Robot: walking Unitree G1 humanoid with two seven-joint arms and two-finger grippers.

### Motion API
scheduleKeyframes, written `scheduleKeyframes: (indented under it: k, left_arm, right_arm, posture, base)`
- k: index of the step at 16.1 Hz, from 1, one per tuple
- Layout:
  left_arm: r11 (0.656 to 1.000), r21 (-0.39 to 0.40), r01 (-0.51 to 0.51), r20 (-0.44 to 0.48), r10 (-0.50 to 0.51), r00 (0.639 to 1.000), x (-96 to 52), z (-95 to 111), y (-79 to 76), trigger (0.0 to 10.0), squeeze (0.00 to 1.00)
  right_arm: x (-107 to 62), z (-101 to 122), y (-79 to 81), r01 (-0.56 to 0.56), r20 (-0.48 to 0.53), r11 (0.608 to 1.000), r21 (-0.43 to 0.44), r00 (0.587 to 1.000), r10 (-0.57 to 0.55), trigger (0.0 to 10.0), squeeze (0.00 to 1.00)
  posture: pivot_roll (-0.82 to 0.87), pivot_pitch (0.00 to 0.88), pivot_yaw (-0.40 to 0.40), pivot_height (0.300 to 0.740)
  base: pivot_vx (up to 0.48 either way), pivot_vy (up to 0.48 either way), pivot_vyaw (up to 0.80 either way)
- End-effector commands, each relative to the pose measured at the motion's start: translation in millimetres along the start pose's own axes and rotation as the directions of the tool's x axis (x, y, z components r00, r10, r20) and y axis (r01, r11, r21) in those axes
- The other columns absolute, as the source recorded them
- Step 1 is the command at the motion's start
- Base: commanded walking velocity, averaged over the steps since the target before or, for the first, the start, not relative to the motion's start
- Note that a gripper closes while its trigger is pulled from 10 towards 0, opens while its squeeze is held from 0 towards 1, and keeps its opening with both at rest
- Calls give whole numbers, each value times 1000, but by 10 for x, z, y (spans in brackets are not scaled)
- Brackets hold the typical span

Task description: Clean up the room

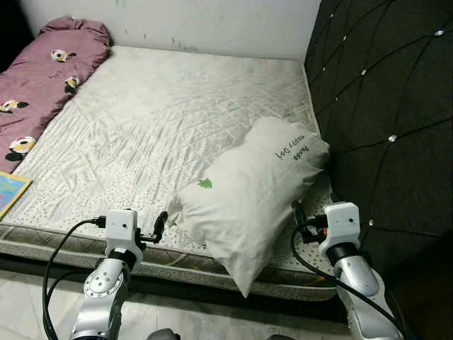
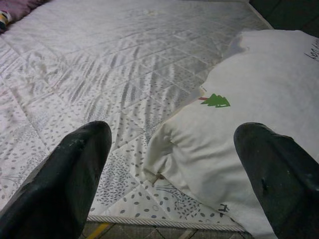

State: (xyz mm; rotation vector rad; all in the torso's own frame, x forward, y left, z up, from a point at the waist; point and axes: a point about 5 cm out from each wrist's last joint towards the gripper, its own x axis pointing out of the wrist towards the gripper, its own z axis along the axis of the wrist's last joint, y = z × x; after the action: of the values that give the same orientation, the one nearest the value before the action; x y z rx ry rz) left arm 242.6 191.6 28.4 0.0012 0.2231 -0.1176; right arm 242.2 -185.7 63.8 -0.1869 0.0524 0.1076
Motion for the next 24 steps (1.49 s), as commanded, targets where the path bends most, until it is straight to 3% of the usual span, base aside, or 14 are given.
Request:
scheduleKeyframes:
  k: [1,4,8,12,16,24]
  left_arm:
    - [1000,11,5,25,-5,1000,36,86,77,10000,0]
    - [1000,13,-2,53,2,999,56,171,84,10000,0]
    - [999,41,3,122,-8,992,-80,302,71,10000,0]
    - [999,44,-15,102,10,995,-196,212,52,10000,0]
    - [999,-8,50,116,-49,992,-178,277,1,10000,0]
    - [998,-22,65,116,-62,991,-161,284,-9,10000,0]
  right_arm:
    - [56,82,-17,8,32,1000,12,999,-8,10000,0]
    - [48,105,-54,20,38,999,30,999,-21,10000,0]
    - [-50,126,-1,-15,33,998,54,999,13,10000,0]
    - [-99,76,38,6,11,996,88,1000,-7,10000,0]
    - [-125,49,49,17,-6,995,97,1000,-16,10000,0]
    - [-98,64,-8,24,-4,997,74,1000,-24,10000,0]
  posture:
    - [-56,0,-4,740]
    - [-47,0,-18,740]
    - [-37,0,-27,740]
    - [-43,0,-2,740]
    - [-44,0,6,740]
    - [-52,0,1,740]
  base:
    - [0,480,0]
    - [0,480,0]
    - [0,201,0]
    - [0,0,0]
    - [0,0,-134]
    - [279,0,0]
